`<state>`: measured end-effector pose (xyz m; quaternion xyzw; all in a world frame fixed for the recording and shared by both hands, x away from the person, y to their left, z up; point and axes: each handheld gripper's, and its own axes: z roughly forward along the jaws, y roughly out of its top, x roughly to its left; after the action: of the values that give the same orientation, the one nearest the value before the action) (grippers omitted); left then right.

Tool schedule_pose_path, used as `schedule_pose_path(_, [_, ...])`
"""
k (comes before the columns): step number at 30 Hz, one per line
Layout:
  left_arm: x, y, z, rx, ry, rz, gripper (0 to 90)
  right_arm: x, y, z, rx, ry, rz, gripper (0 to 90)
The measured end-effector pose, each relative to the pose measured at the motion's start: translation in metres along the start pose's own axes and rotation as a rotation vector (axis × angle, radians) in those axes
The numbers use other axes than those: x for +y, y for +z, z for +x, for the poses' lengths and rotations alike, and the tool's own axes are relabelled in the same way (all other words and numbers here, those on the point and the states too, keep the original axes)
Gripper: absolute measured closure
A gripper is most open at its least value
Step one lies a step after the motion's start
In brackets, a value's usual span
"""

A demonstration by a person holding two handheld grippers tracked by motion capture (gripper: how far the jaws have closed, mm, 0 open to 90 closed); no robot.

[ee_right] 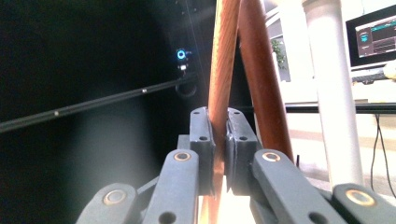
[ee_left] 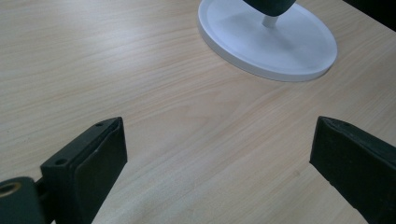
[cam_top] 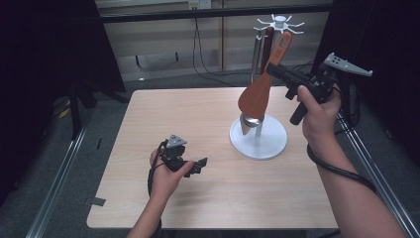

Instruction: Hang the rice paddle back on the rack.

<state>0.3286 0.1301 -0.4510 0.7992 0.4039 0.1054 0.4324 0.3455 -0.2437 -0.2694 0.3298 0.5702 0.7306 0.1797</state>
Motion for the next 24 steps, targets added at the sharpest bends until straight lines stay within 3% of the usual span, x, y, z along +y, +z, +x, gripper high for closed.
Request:
schedule_pose_path(7, [0.002, -0.002, 0.001, 0.001, 0.013, -0.001, 3.8, 0.000, 0.004, -0.006, 0.000, 0.027, -0.019, 84.2])
schedule_pose_path(12, [0.002, -0.003, 0.001, 0.006, -0.001, -0.014, 3.8, -0.005, 0.002, -0.015, -0.002, 0.073, -0.039, 83.9])
schedule_pose_path(20, [0.003, -0.005, 0.001, 0.009, 0.018, -0.008, 3.8, -0.013, 0.002, -0.018, 0.007, 0.134, -0.076, 81.0])
schedule_pose_path(24, [0.003, -0.005, 0.001, 0.009, 0.019, -0.008, 3.8, -0.014, 0.000, -0.021, -0.019, 0.145, -0.098, 78.3])
